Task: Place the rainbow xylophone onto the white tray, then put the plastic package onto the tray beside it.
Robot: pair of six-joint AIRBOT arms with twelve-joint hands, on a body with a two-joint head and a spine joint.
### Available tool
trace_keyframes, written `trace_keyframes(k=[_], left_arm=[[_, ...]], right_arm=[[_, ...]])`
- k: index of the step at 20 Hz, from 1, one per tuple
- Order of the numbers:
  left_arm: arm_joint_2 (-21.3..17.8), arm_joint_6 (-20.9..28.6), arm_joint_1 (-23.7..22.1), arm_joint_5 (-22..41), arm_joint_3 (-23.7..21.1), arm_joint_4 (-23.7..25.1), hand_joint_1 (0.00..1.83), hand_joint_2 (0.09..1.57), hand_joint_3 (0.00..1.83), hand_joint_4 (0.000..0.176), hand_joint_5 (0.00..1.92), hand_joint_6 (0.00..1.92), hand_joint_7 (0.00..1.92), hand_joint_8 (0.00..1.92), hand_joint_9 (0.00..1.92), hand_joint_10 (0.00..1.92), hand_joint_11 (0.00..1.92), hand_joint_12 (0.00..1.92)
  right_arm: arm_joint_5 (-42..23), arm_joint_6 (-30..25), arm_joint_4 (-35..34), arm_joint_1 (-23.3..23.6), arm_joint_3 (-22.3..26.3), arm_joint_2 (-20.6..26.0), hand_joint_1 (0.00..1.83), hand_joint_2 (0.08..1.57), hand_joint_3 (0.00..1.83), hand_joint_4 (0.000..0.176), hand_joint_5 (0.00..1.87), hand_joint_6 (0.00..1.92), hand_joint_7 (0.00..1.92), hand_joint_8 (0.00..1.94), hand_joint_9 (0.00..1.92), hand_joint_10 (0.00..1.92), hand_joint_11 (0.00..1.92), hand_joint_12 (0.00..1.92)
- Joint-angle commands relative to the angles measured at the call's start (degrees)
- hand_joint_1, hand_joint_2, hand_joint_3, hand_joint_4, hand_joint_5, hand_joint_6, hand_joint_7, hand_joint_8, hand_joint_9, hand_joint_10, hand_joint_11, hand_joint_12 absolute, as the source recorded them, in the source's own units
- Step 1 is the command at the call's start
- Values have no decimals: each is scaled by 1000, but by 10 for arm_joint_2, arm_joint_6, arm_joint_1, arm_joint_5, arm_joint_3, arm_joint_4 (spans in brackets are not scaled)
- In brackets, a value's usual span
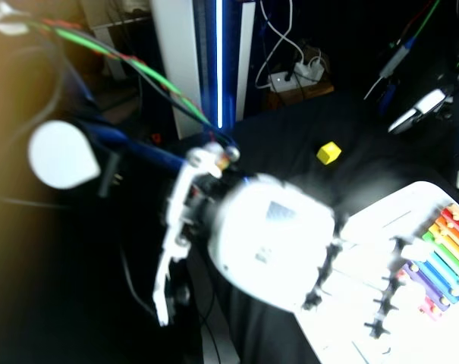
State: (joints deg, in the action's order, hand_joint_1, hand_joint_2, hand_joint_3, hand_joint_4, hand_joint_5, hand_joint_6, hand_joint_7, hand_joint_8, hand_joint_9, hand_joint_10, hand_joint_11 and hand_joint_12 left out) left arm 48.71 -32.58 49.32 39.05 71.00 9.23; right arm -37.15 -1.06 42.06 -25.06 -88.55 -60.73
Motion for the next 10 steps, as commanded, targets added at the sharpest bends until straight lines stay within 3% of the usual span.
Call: trace_keyframes(k=[1, 3, 6, 10], left_arm=[[-10, -13, 4, 108, -6, -38, 860, 771, 10, 0, 0, 0, 0, 0, 0, 0, 0, 0], [-21, -35, 19, 168, -24, -76, 802, 766, 5, 0, 0, 0, 6, 2, 22, 8, 41, 17], [-41, -66, 38, 256, -54, -118, 751, 774, 6, 0, 0, 0, 17, 5, 38, 10, 36, 12], [-64, -86, 66, 351, -84, -150, 810, 768, 3, 0, 0, 0, 62, 15, 87, 17, 73, 24]], right_arm=[[-80, 6, -54, -3, 6, 6, 578, 721, 0, 176, 0, 0, 0, 0, 0, 0, 87, 41], [-160, 6, -123, -50, 10, 16, 690, 713, 0, 176, 0, 0, 0, 0, 0, 0, 157, 79], [-246, 7, -199, -103, 28, 36, 756, 719, 0, 176, 0, 0, 0, 0, 0, 0, 2, 1], [-321, 69, -268, -146, 77, 61, 812, 690, 0, 176, 0, 0, 0, 0, 0, 0, 0, 0]])
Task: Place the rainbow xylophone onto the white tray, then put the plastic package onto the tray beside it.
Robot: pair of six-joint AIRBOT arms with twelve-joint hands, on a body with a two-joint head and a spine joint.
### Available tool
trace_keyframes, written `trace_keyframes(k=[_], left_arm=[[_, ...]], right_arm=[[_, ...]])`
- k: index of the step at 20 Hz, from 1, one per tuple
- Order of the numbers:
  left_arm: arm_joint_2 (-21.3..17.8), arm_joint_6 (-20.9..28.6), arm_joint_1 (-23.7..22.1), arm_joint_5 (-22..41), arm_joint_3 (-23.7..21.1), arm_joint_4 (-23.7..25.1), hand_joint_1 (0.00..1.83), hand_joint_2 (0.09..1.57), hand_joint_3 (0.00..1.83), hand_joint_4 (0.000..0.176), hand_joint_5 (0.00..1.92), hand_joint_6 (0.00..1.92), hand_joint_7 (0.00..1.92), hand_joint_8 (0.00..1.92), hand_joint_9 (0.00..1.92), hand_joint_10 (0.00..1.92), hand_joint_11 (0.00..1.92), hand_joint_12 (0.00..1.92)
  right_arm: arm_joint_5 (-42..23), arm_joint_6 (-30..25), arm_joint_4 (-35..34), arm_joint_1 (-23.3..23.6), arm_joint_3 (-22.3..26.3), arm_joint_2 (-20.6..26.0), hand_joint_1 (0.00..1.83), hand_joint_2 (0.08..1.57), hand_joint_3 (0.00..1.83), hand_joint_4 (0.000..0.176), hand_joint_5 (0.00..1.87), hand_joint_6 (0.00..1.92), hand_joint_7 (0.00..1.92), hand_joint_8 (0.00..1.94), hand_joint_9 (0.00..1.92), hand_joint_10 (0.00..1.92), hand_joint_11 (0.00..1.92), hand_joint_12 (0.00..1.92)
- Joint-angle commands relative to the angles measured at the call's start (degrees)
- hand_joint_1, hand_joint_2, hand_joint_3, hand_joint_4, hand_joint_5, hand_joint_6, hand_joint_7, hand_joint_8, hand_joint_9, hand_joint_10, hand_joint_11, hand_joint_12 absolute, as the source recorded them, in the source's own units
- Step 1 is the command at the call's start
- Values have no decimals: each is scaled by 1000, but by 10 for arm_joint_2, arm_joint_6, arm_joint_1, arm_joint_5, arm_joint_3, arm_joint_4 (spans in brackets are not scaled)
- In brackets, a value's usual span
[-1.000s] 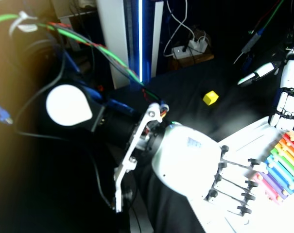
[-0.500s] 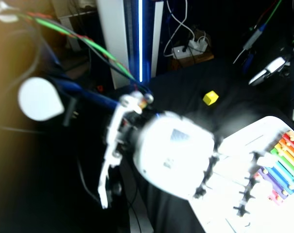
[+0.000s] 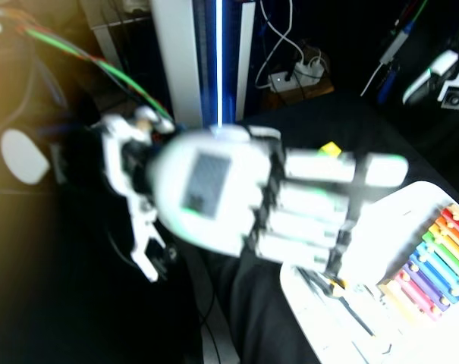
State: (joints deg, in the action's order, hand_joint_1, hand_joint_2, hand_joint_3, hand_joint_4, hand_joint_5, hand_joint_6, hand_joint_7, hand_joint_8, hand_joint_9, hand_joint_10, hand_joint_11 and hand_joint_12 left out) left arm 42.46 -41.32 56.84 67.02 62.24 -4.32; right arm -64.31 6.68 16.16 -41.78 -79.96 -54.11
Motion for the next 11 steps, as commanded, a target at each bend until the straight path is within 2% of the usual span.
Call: trace_keyframes(k=[1, 4, 6, 7, 8, 9, 10, 11], left_arm=[[-3, -5, 2, 110, -5, -26, 798, 785, 9, 0, 10, 4, 67, 14, 85, 13, 68, 22], [0, -19, 9, 169, -16, -43, 786, 813, 8, 0, 59, 1, 78, 1, 93, 1, 68, 20], [12, -21, 15, 222, -19, -58, 712, 836, 13, 1, 84, 13, 86, 10, 71, 9, 34, 7], [15, -21, 16, 237, -20, -60, 706, 858, 7, 13, 122, 9, 86, 4, 62, 3, 22, 2], [17, -21, 16, 256, -21, -63, 697, 847, 0, 12, 126, 6, 88, 3, 64, 3, 25, 3], [18, -22, 16, 271, -23, -64, 672, 885, 14, 0, 52, 0, 59, 0, 43, 0, 7, 0], [18, -23, 16, 283, -25, -64, 631, 955, 13, 0, 45, 1, 69, 1, 53, 1, 2, 0], [18, -25, 17, 296, -27, -64, 638, 975, 13, 0, 28, 0, 47, 0, 25, 0, 0, 0]], right_arm=[[-103, 6, -42, -9, 7, 2, 832, 679, 0, 176, 0, 0, 0, 0, 0, 0, 0, 0], [-162, 6, -75, -41, 18, 3, 804, 711, 2, 176, 0, 0, 0, 0, 0, 0, 24, 10], [-200, 6, -95, -61, 27, 7, 792, 727, 7, 176, 0, 0, 0, 0, 66, 23, 151, 67], [-212, 6, -99, -64, 29, 8, 805, 722, 4, 176, 0, 0, 7, 3, 82, 27, 165, 75], [-227, 6, -102, -67, 34, 11, 850, 750, 13, 176, 0, 0, 1, 0, 56, 13, 104, 50], [-240, 6, -103, -68, 37, 13, 847, 817, 11, 176, 0, 0, 0, 0, 55, 7, 31, 21], [-254, 6, -103, -69, 40, 14, 839, 889, 10, 176, 0, 0, 0, 0, 47, 2, 5, 3], [-268, 6, -103, -69, 43, 16, 843, 950, 25, 176, 0, 0, 4, 2, 78, 13, 91, 41]])
